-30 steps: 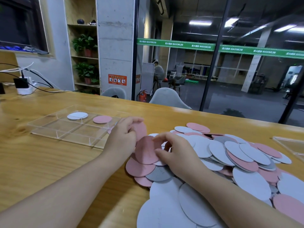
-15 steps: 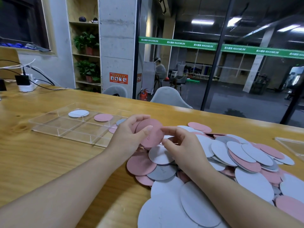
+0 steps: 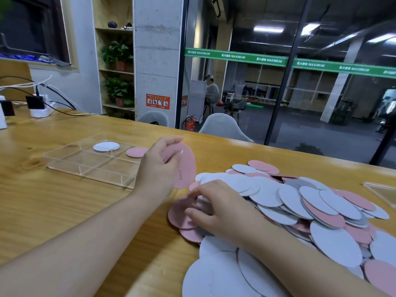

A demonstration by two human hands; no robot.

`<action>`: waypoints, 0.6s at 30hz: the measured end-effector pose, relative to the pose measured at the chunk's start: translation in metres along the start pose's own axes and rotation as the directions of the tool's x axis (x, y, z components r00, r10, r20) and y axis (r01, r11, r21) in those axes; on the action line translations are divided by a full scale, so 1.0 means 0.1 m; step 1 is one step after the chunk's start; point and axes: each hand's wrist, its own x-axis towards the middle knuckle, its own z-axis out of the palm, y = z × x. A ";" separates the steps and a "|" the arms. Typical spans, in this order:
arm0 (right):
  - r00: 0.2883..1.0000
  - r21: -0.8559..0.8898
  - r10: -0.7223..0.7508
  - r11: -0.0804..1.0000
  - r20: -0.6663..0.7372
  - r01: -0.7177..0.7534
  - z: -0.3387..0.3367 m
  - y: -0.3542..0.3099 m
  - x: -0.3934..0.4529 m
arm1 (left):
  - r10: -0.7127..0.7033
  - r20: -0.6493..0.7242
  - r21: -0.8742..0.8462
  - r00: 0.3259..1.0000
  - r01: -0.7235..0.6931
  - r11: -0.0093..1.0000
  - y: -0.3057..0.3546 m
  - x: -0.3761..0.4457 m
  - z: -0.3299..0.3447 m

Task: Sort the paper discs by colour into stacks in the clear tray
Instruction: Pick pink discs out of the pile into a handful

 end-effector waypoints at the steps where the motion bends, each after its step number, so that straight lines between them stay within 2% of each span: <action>1: 0.998 -0.033 0.009 0.999 0.058 -0.007 0.00 -0.02 0.02 | -0.008 -0.002 0.002 1.000 0.008 1.000 -0.01 0.00 0.00; 5: 0.972 -0.157 0.055 0.987 0.226 -0.019 0.00 -0.07 0.10 | -0.009 0.014 -0.013 1.000 0.009 1.000 -0.07 0.00 0.01; 10: 0.970 -0.063 0.063 0.997 0.234 -0.049 -0.06 -0.05 0.07 | 0.005 0.031 -0.011 1.000 -0.005 1.000 -0.08 -0.01 0.02; 14: 0.991 -0.045 0.114 0.993 0.074 -0.111 -0.15 0.03 0.06 | -0.004 0.046 -0.042 0.999 0.006 0.999 -0.07 0.00 0.02; 18: 0.973 0.090 0.196 0.978 -0.119 -0.186 -0.30 0.16 0.07 | -0.022 0.165 -0.101 0.986 0.039 0.994 -0.02 -0.04 0.06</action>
